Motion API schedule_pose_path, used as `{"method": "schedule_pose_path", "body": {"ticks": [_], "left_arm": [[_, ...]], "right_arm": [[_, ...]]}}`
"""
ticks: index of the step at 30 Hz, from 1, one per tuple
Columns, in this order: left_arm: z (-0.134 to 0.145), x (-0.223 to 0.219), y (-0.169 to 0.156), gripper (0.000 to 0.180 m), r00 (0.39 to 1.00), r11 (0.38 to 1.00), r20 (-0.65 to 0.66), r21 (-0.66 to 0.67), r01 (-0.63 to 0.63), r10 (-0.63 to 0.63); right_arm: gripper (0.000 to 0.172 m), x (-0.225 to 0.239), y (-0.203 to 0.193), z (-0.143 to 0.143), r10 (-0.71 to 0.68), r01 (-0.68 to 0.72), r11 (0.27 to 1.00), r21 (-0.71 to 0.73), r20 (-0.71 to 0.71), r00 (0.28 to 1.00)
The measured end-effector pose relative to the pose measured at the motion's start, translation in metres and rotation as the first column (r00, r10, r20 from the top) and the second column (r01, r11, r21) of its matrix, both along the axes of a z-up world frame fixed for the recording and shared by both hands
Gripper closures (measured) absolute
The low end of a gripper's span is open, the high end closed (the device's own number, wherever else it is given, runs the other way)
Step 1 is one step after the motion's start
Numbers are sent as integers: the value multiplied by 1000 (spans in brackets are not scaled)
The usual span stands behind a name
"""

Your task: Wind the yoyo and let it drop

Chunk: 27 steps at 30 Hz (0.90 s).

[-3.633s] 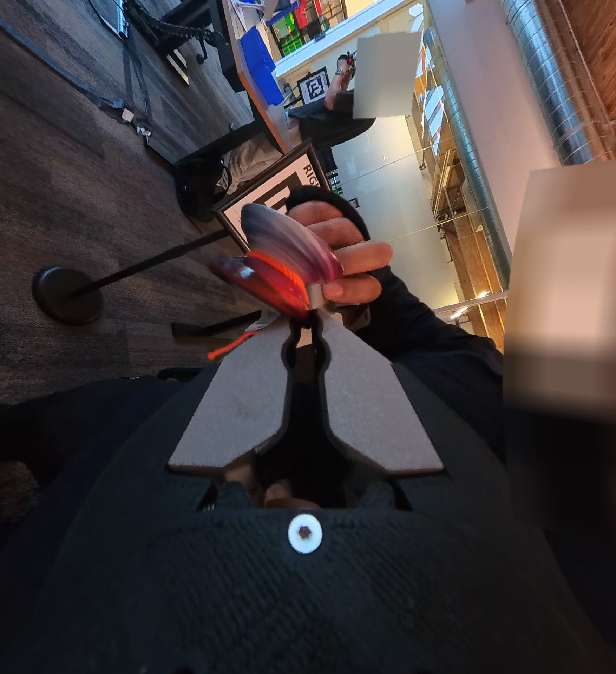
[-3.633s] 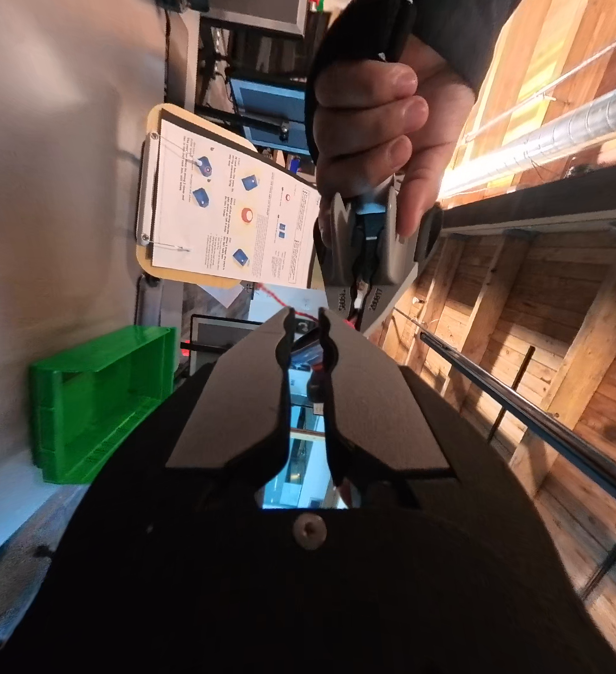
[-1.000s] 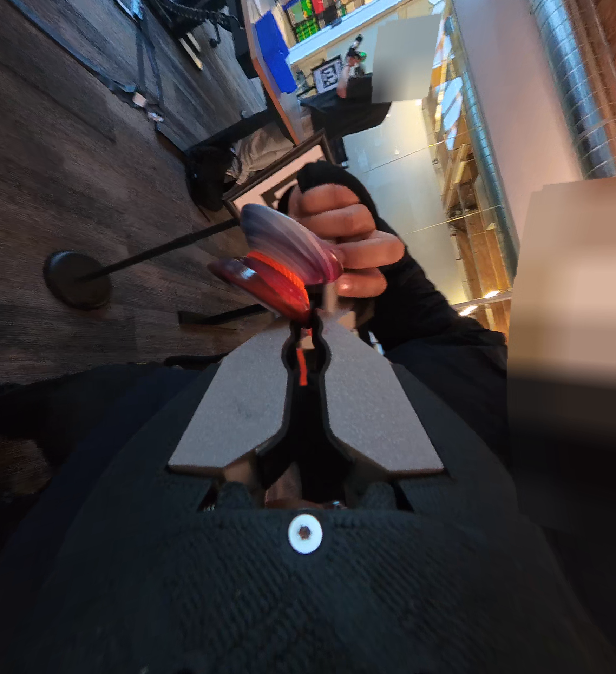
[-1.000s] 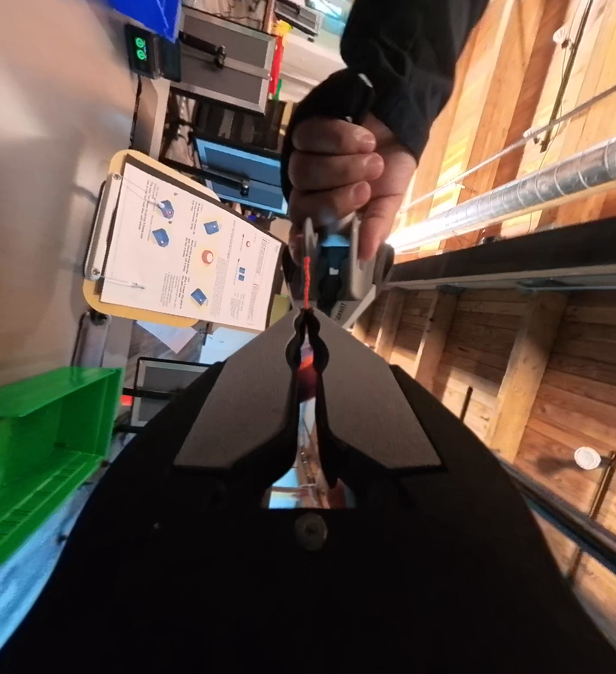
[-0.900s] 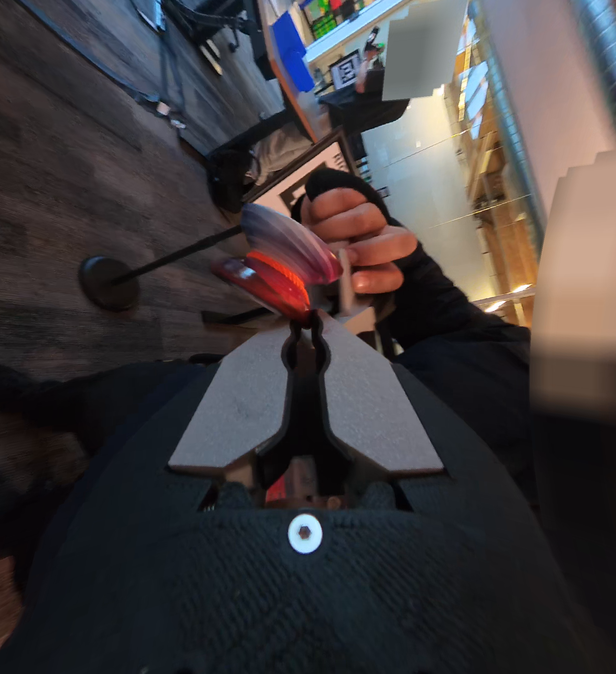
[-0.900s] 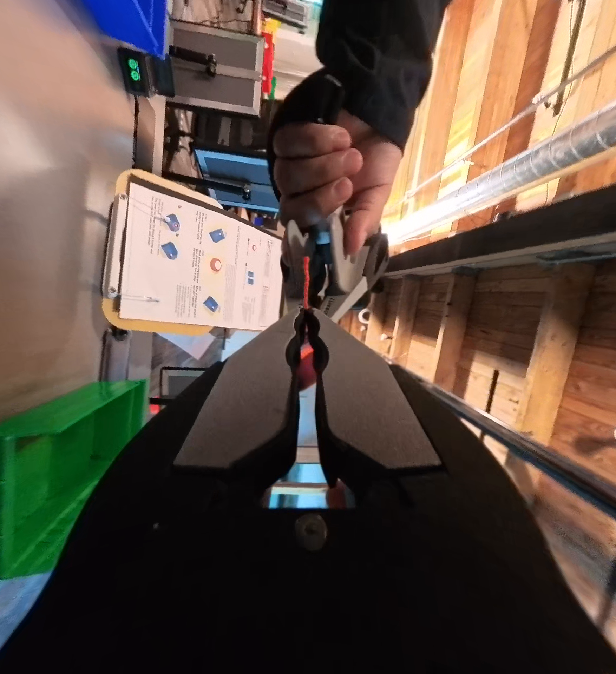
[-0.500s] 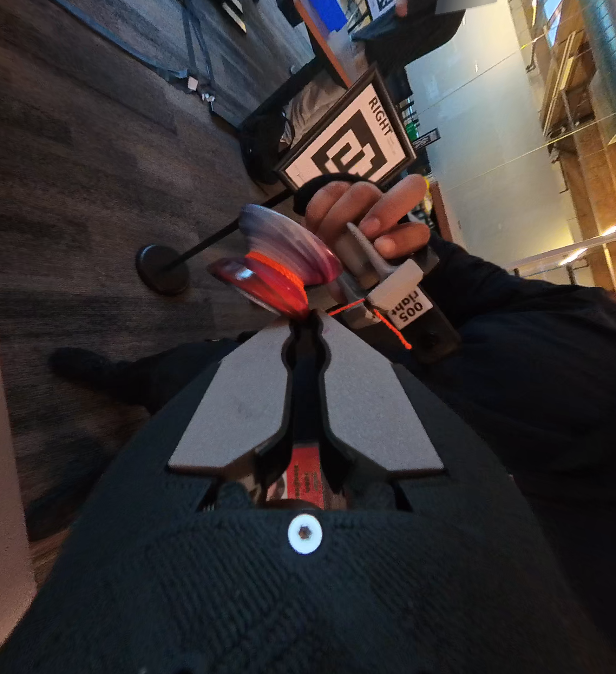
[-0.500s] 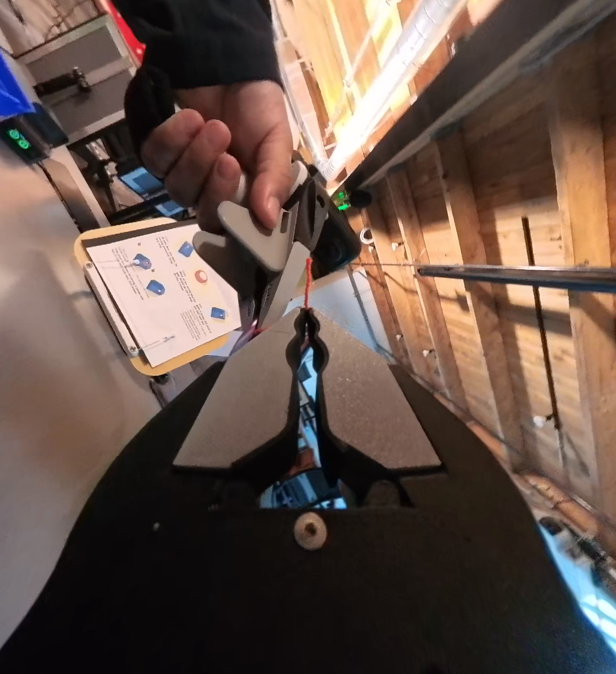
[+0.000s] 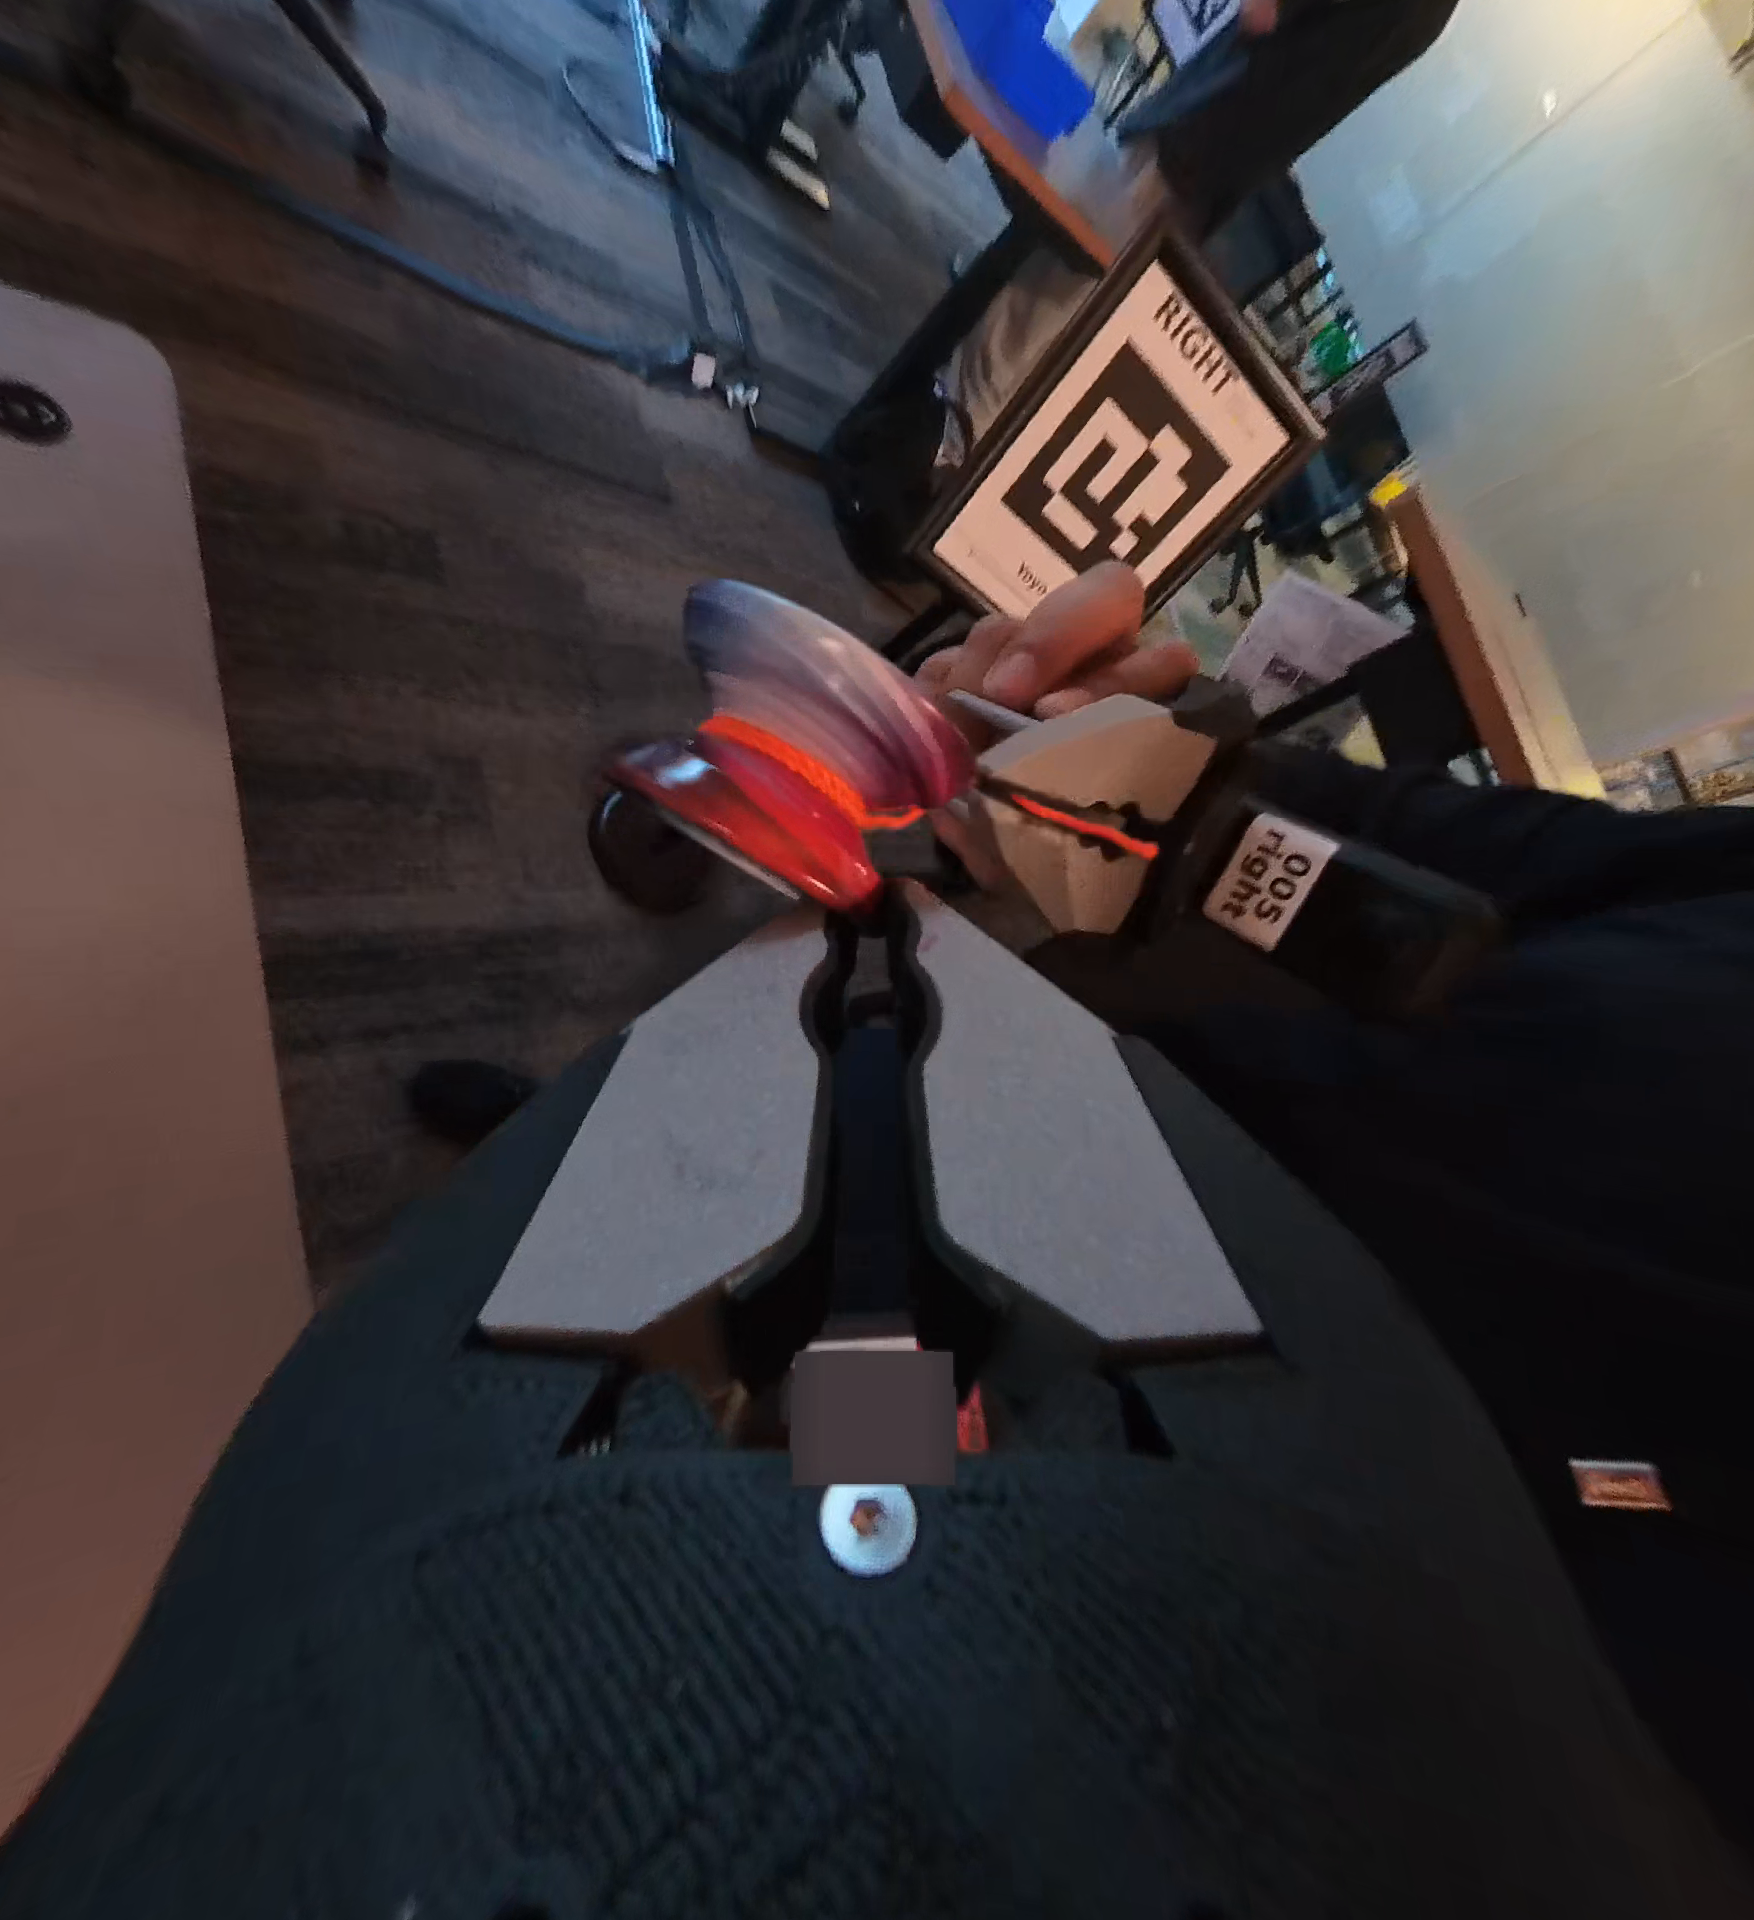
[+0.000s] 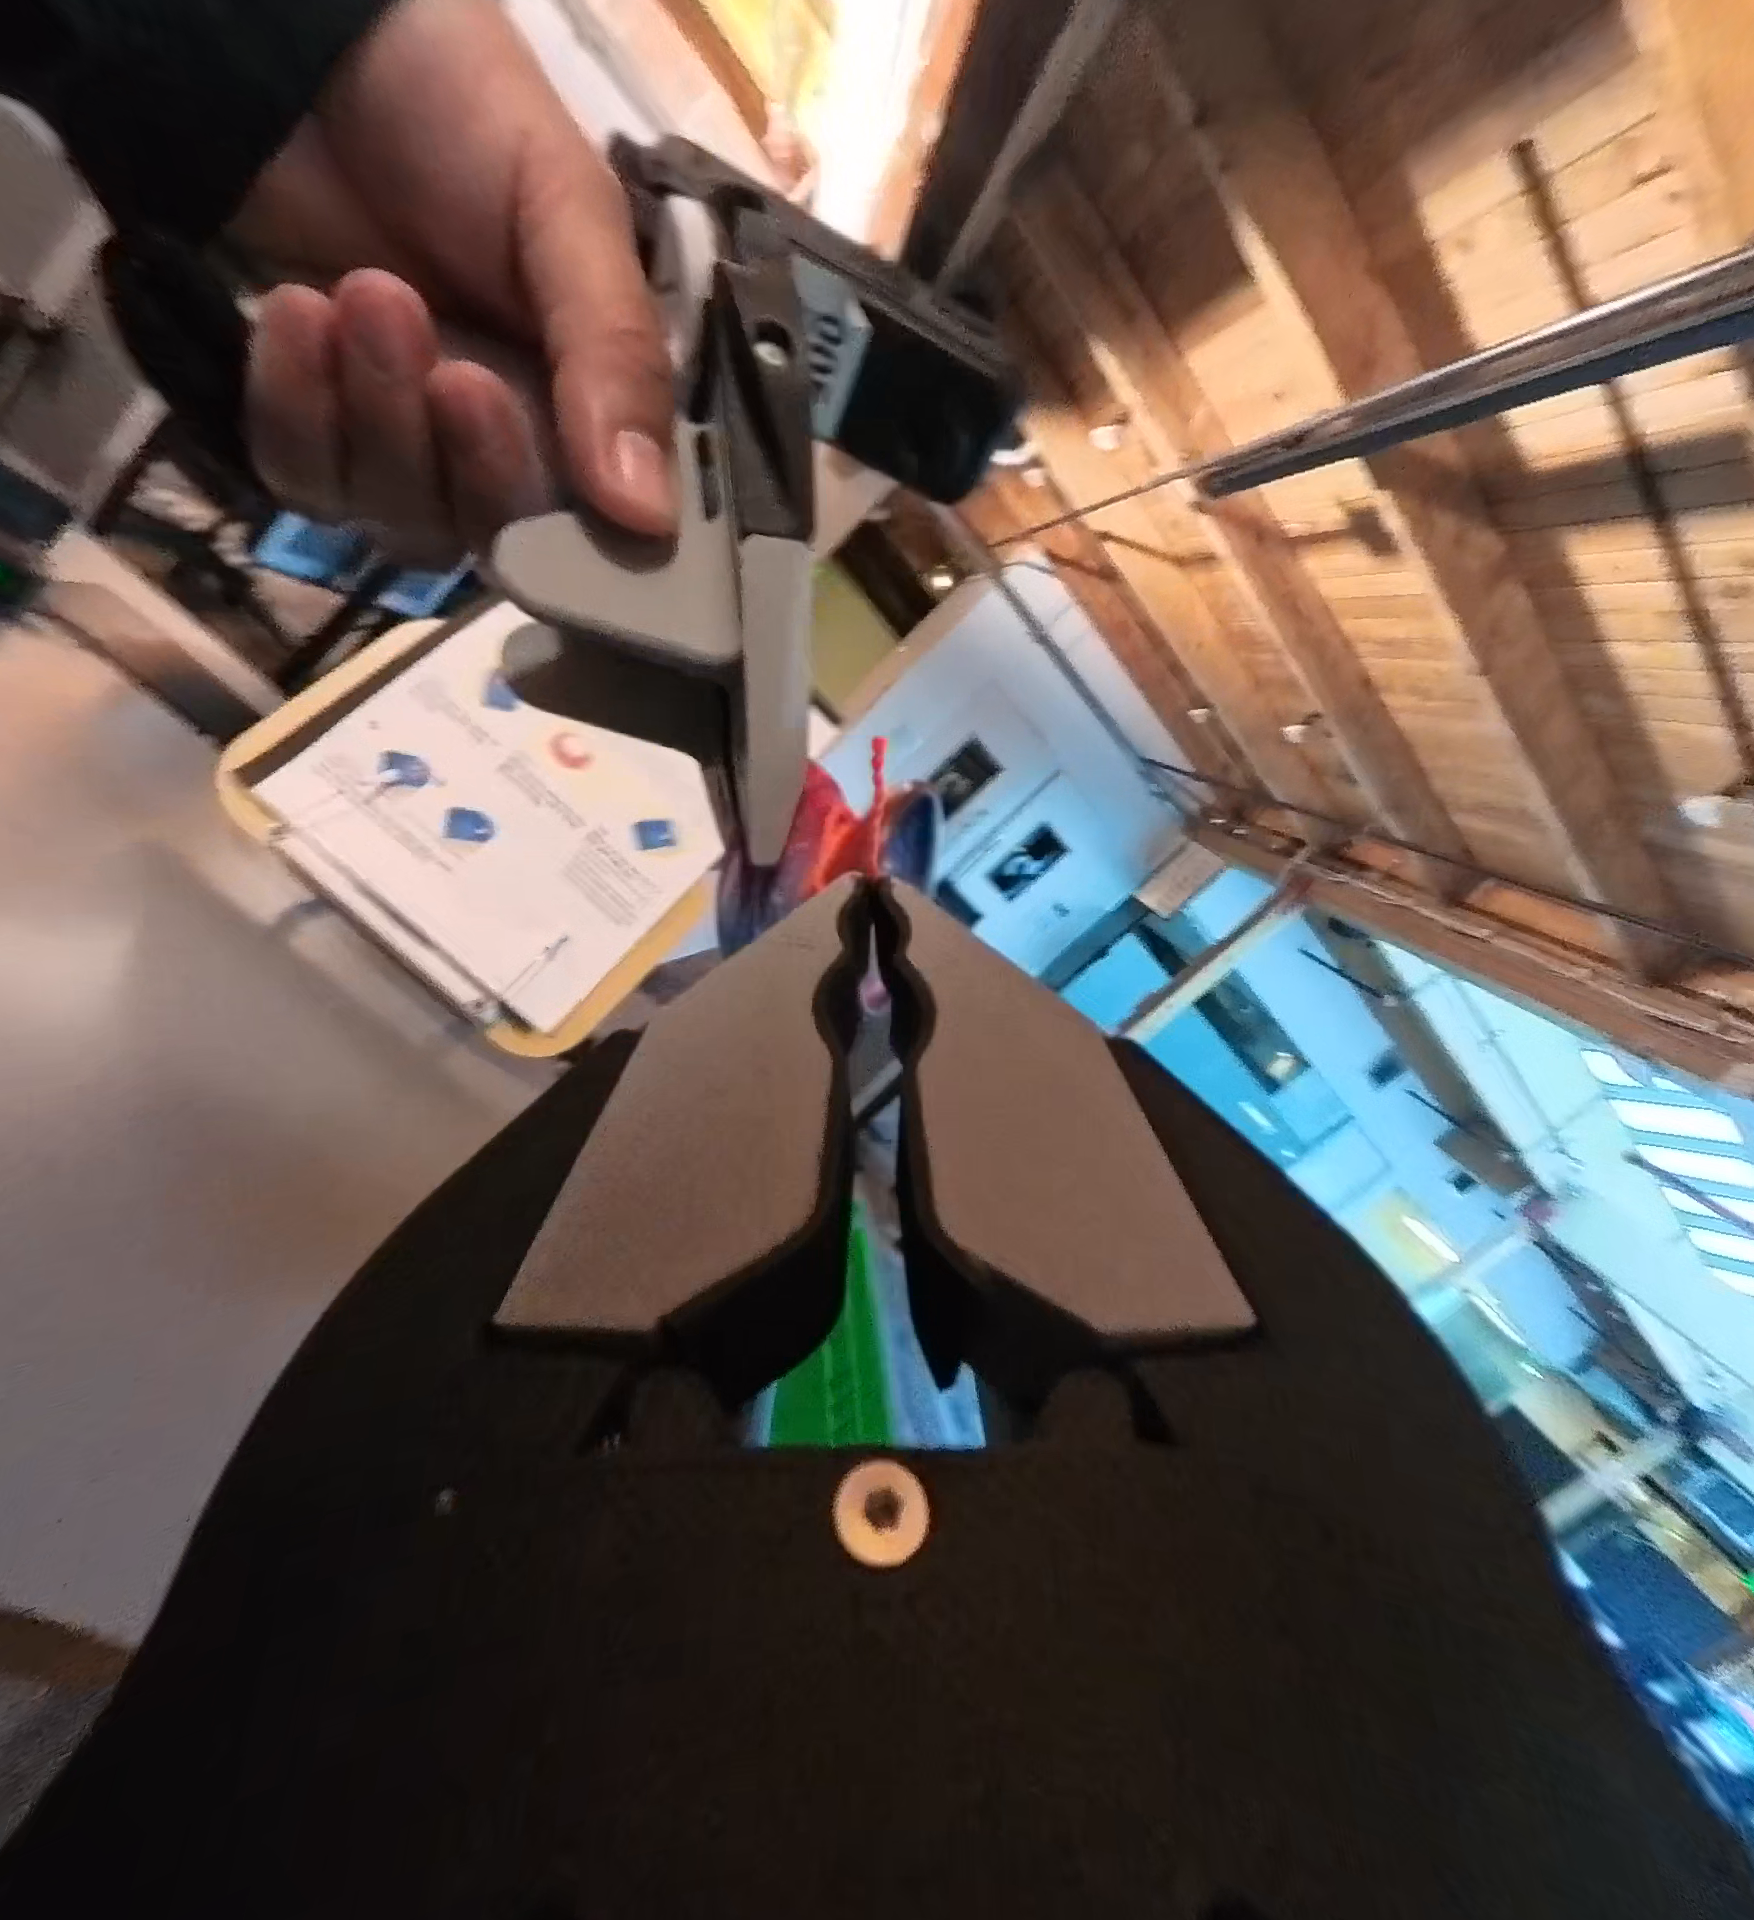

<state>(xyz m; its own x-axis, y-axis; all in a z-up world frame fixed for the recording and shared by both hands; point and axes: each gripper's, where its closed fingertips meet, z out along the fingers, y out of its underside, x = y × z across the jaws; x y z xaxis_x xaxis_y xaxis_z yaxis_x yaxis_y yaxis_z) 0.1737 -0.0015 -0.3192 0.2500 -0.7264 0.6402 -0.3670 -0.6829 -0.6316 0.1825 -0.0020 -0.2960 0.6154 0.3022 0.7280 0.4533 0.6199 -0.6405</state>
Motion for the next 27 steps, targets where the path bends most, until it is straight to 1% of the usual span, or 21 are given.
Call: {"method": "schedule_pose_path", "body": {"ticks": [1, 3, 6, 8, 12, 15, 17, 19, 21, 25, 27], "left_arm": [[2, 0, 1, 178, 1000, 1000, 14, 0, -9, 9], [5, 0, -1, 178, 999, 1000, 44, -16, -12, 13], [9, -2, 0, 177, 994, 998, 104, -64, -27, 34], [4, -5, 2, 178, 994, 997, 101, -66, -40, 46], [-20, -10, 6, 178, 998, 998, -14, 17, -54, 54], [-38, -9, 0, 178, 993, 997, -115, 76, -1, 10], [-49, -8, -9, 178, 984, 994, -175, 87, 59, -43], [-56, -8, -21, 178, 969, 988, -223, 90, 125, -102], [-58, -8, -32, 178, 953, 977, -258, 96, 190, -160], [-50, -7, -44, 178, 932, 953, -290, 143, 268, -218], [-44, -8, -48, 178, 921, 939, -310, 171, 300, -238]], "right_arm": [[172, 3, -2, 2, -9, 10, 1000, 29, -14, 1000], [172, 4, -6, 3, -11, 12, 999, 39, -12, 1000], [172, 3, -9, -1, -4, 4, 1000, 2, -11, 1000], [172, 2, -9, -3, -11, 11, 1000, -2, 1, 1000], [172, -12, -18, -5, 26, -28, 999, 16, 76, 997], [172, -26, -26, 4, 37, -57, 992, 110, 171, 985], [172, -31, -25, 13, 26, -66, 983, 173, 222, 975], [172, -29, -16, 24, 3, -53, 978, 203, 241, 971], [172, -22, 2, 33, -42, -4, 982, 190, 237, 971], [172, 3, 43, 39, -154, 139, 987, 84, 209, 966], [172, 12, 60, 32, -194, 196, 981, 10, 214, 957]]}}
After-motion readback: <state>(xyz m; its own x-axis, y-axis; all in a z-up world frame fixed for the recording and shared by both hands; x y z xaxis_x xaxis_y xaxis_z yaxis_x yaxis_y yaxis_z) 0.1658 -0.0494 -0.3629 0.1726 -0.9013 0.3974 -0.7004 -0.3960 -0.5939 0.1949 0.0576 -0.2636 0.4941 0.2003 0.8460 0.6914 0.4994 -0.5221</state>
